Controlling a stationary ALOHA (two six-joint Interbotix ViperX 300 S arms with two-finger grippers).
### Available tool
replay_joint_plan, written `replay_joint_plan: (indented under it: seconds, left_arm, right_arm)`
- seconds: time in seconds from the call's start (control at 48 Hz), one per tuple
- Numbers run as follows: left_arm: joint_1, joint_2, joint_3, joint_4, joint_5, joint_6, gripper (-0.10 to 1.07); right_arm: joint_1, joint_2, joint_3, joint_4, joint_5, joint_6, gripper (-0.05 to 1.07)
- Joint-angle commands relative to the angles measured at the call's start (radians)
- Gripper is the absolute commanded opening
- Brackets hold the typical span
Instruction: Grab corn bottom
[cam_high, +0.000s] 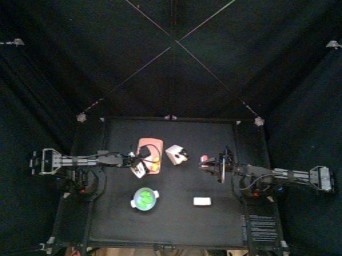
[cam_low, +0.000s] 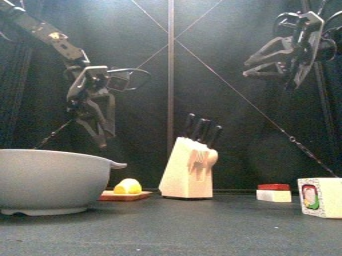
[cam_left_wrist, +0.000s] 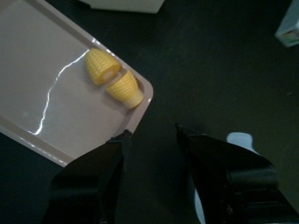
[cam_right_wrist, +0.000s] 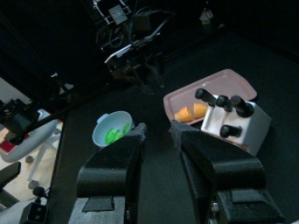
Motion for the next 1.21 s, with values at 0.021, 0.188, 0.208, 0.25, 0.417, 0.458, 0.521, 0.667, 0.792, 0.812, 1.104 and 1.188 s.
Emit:
replay_joint_plan:
  seconds: [0.021, 0.188, 0.208, 0.25, 0.417, 0.458, 0.521, 0.667, 0.792, 0.812, 1.104, 1.188]
  left_arm:
    - [-0.035, 0.029, -0.078, 0.107, 0.041, -0.183, 0.83]
    - [-0.126, 0.075, -0.077, 0.390, 0.057, -0.617, 0.84]
    - [-0.137, 0.080, -0.077, 0.426, 0.058, -0.660, 0.84]
    - [-0.156, 0.091, -0.072, 0.495, 0.058, -0.741, 0.84]
    - [-0.212, 0.133, -0.067, 0.683, 0.077, -1.006, 0.87]
    - [-0.215, 0.143, -0.066, 0.712, 0.095, -1.049, 0.89]
    - [-0.215, 0.163, -0.064, 0.747, 0.130, -1.095, 0.93]
    - [-0.213, 0.209, -0.071, 0.753, 0.164, -1.134, 1.01]
    - [-0.210, 0.239, -0.071, 0.753, 0.167, -1.143, 1.01]
    - [-0.207, 0.245, -0.069, 0.755, 0.167, -1.144, 1.01]
    - [-0.181, 0.288, -0.078, 0.753, 0.158, -1.144, 0.99]
    - [-0.176, 0.293, -0.078, 0.753, 0.156, -1.146, 0.98]
  right_arm:
    - [0.005, -0.026, 0.008, 0.014, -0.008, 0.002, 0.70]
    - [0.008, -0.054, 0.026, 0.018, 0.008, 0.002, 0.70]
    - [0.009, -0.054, 0.026, 0.017, 0.009, 0.002, 0.70]
    - [0.011, -0.054, 0.026, 0.017, 0.015, 0.002, 0.70]
    - [0.006, -0.051, 0.025, 0.018, 0.029, 0.002, 0.70]
    - [0.006, -0.048, 0.025, 0.018, 0.029, 0.002, 0.70]
    - [0.006, -0.049, 0.026, 0.017, 0.029, 0.002, 0.70]
    - [0.005, -0.048, 0.028, 0.017, 0.031, 0.002, 0.70]
    - [0.000, -0.048, 0.028, 0.015, 0.043, 0.002, 0.70]
    - [0.000, -0.048, 0.028, 0.014, 0.043, 0.002, 0.70]
    - [-0.009, -0.048, 0.028, 0.011, 0.061, 0.000, 0.70]
    - [-0.014, -0.048, 0.029, 0.011, 0.064, 0.000, 0.70]
